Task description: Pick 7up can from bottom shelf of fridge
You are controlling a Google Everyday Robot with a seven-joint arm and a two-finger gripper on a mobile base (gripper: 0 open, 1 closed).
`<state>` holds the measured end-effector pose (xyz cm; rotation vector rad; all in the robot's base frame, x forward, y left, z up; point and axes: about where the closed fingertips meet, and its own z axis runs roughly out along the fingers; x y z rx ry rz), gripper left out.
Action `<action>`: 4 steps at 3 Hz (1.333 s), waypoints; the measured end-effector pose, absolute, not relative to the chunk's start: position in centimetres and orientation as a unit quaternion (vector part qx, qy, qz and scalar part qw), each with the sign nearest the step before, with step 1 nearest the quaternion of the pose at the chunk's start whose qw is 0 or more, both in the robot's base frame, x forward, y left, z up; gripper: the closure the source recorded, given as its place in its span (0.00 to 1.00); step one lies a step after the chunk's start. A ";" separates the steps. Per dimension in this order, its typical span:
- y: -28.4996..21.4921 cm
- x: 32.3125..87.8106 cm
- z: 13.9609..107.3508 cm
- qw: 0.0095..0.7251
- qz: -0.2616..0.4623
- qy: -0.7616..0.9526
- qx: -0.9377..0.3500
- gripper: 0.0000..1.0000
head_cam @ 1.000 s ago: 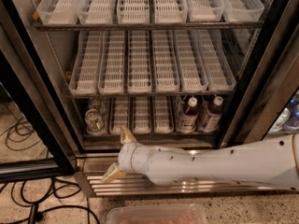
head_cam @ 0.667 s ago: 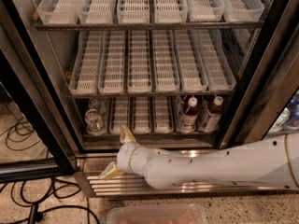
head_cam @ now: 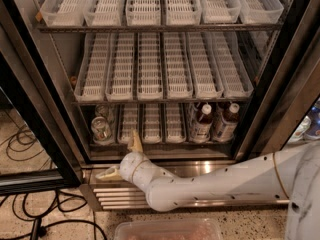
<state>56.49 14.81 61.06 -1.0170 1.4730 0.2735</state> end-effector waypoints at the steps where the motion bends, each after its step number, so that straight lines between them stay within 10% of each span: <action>1: 14.8 58.3 61.1 0.656 0.115 0.644 -0.376 0.00; 4: 16.5 60.7 61.0 0.705 0.104 0.655 -0.253 0.00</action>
Offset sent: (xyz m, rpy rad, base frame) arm 0.0399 0.0005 -0.0020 0.2839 -0.0795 -0.3133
